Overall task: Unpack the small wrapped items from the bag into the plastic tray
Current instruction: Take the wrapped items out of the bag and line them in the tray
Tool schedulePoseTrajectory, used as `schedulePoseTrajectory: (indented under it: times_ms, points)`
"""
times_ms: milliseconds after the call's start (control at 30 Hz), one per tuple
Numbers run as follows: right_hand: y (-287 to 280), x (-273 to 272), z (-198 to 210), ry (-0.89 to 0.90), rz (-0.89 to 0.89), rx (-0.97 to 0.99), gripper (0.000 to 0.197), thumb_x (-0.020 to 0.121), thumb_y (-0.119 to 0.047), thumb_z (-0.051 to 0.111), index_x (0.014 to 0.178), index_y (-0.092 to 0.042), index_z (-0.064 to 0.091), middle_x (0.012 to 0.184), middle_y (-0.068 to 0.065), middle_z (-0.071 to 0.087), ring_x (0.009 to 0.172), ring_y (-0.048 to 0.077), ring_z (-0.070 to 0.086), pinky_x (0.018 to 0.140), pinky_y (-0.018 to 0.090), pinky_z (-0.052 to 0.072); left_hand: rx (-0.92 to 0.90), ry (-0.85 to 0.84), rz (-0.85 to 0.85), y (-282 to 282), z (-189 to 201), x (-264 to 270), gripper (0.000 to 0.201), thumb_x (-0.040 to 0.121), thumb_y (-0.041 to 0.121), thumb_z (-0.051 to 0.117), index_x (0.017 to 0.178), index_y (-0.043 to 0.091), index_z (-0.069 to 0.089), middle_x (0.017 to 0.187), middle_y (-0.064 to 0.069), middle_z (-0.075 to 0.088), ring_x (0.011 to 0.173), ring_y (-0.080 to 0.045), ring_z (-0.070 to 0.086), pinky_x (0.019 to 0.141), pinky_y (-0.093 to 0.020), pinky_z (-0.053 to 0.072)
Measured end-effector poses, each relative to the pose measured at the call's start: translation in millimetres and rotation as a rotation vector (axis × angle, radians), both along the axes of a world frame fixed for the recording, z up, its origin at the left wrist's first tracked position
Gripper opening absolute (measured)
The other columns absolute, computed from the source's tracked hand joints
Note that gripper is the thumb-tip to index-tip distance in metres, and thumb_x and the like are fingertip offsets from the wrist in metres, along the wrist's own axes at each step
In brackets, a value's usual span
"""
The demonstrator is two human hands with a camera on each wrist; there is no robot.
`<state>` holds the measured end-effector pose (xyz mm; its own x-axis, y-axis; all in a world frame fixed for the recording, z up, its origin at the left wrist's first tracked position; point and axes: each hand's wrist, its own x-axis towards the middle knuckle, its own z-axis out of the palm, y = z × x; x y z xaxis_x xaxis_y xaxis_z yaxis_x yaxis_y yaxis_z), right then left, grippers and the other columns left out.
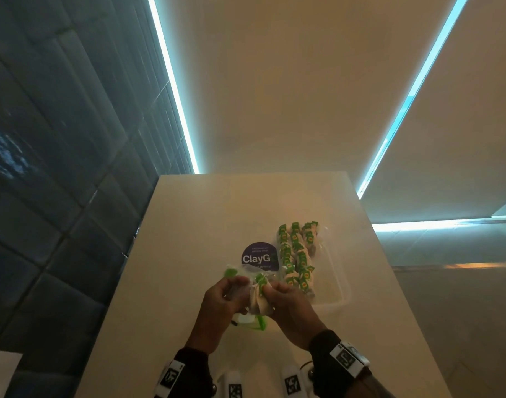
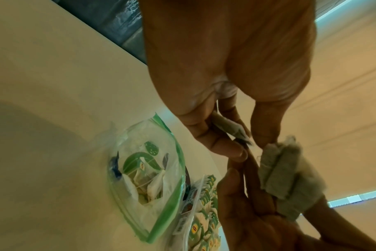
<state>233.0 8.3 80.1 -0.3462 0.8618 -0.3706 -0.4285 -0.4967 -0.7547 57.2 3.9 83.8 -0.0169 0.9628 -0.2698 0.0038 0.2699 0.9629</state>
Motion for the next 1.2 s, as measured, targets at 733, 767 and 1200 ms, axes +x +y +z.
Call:
schedulePoseTrajectory:
  times_ms: [733,767,1200]
  points:
    - [4,-6,1,-0.231,-0.151,0.06,0.046,0.075,-0.024,0.075,0.107,0.007,0.066,0.102,0.024,0.069,0.085,0.028,0.064,0.079,0.041,0.05,-0.09,-0.223,0.174,-5,7,21,0.014,0.092,0.009,0.06,0.092,0.006,0.073,0.089,-0.013,0.075,0.08,-0.024,0.072,0.073,-0.036,0.057]
    - [4,-6,1,-0.24,-0.143,0.068,0.038,0.08,-0.022,0.074,0.109,0.002,0.068,0.102,0.021,0.07,0.083,0.026,0.064,0.074,0.039,0.049,-0.08,-0.214,0.167,-5,7,22,0.013,0.092,0.009,0.061,0.093,0.006,0.074,0.089,-0.012,0.075,0.081,-0.024,0.072,0.074,-0.036,0.057]
    - [1,-6,1,-0.399,-0.241,0.18,0.013,0.087,-0.013,0.069,0.089,-0.001,0.074,0.082,0.014,0.071,0.065,0.014,0.059,0.053,0.022,0.045,-0.049,0.08,0.0,-5,13,34,0.011,0.089,0.019,0.069,0.1,0.016,0.069,0.096,-0.007,0.073,0.073,-0.022,0.074,0.062,-0.035,0.061]
